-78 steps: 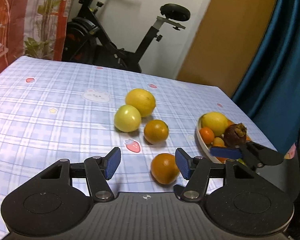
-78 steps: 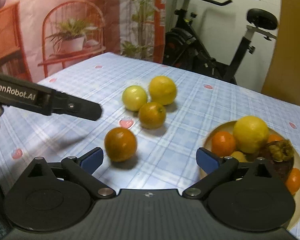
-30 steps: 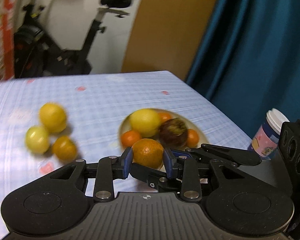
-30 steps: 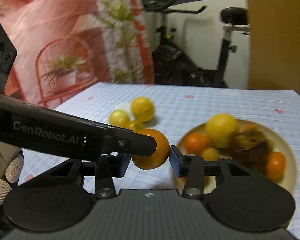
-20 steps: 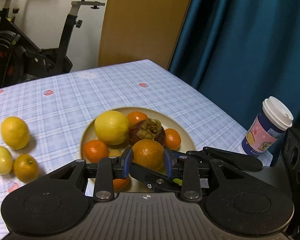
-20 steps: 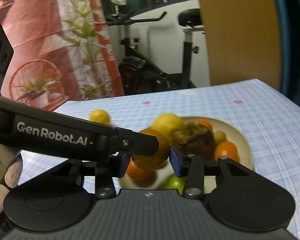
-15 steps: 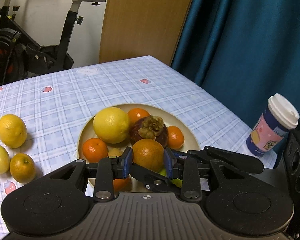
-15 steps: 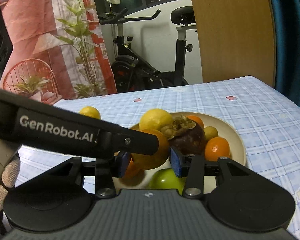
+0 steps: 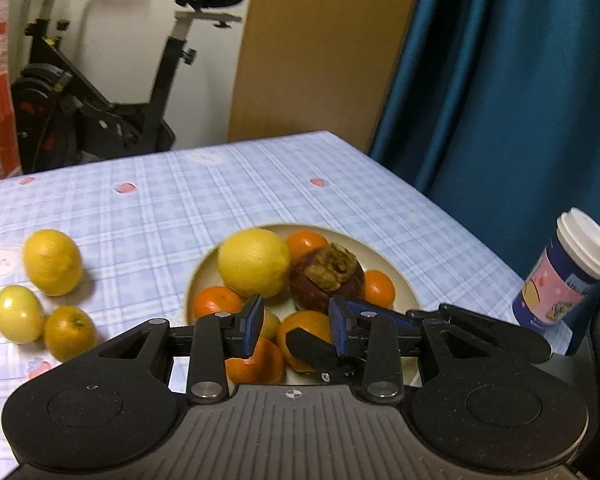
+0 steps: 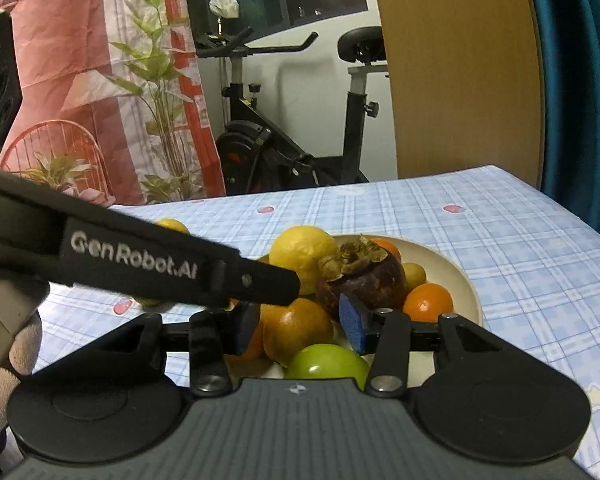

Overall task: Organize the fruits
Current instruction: 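Lower the orange onto the plate and open both grippers, then move both grippers back to a small orange beside the yellow-green fruit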

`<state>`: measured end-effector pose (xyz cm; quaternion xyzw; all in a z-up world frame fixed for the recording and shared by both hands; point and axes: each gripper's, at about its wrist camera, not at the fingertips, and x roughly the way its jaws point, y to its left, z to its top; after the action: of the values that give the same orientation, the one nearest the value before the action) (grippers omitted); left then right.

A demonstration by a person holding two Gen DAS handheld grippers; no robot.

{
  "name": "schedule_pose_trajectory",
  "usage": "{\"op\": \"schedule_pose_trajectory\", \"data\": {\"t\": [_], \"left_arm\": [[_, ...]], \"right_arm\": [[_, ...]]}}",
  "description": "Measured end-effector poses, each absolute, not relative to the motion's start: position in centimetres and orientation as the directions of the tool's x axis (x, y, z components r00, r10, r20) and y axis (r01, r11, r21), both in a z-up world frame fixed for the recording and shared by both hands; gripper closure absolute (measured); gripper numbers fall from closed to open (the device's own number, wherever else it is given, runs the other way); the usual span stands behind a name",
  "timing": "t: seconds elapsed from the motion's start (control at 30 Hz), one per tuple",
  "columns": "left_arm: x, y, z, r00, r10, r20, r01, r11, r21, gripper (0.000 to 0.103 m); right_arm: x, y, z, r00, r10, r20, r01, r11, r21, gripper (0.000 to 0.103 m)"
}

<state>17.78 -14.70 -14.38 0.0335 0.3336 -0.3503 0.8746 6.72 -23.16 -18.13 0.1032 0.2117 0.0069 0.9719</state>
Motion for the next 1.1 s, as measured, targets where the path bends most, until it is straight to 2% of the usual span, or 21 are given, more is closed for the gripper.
{"op": "schedule_pose_trajectory", "data": {"t": [0.2, 0.3, 0.53, 0.77, 0.83, 0.87, 0.93, 1.0, 1.1], "left_arm": [[17.0, -12.3, -13.9, 0.611, -0.535, -0.583, 0.569, 0.809, -0.146, 0.062], [16.9, -10.7, -14.1, 0.642, -0.503, -0.579, 0.522, 0.839, -0.151, 0.057], [17.7, -7.4, -13.8, 0.679, -0.447, -0.582, 0.426, 0.886, -0.183, 0.057], [18.2, -5.8, -13.1, 0.691, -0.410, -0.595, 0.399, 0.903, -0.159, 0.054], [18.4, -5.3, -12.9, 0.688, -0.397, -0.608, 0.379, 0.910, -0.165, 0.040], [18.3, -5.0, -12.8, 0.690, -0.391, -0.608, 0.372, 0.913, -0.165, 0.037], [18.3, -4.5, -12.2, 0.705, -0.371, -0.604, 0.353, 0.923, -0.153, 0.023], [18.3, -4.2, -11.8, 0.723, -0.313, -0.616, 0.310, 0.944, -0.115, 0.014], [18.7, -3.9, -11.1, 0.739, -0.279, -0.613, 0.293, 0.953, -0.081, 0.014]], "right_arm": [[6.6, -22.6, -18.0, 0.917, 0.086, -0.388, -0.008, 0.980, 0.199, 0.051], [6.7, -22.4, -18.0, 0.916, 0.092, -0.390, -0.014, 0.980, 0.198, 0.051], [6.7, -21.9, -18.0, 0.916, 0.112, -0.385, -0.035, 0.979, 0.203, 0.050], [7.5, -21.5, -17.2, 0.897, 0.115, -0.427, -0.016, 0.974, 0.228, 0.046], [7.8, -21.3, -16.9, 0.889, 0.120, -0.441, -0.016, 0.972, 0.233, 0.045], [8.0, -21.2, -16.6, 0.886, 0.127, -0.446, -0.019, 0.971, 0.239, 0.044], [8.2, -21.0, -16.3, 0.881, 0.138, -0.453, -0.024, 0.968, 0.248, 0.038], [8.4, -20.6, -15.8, 0.876, 0.133, -0.463, -0.018, 0.970, 0.244, 0.031], [8.8, -20.2, -15.1, 0.872, 0.094, -0.480, 0.020, 0.973, 0.228, 0.022]]}}
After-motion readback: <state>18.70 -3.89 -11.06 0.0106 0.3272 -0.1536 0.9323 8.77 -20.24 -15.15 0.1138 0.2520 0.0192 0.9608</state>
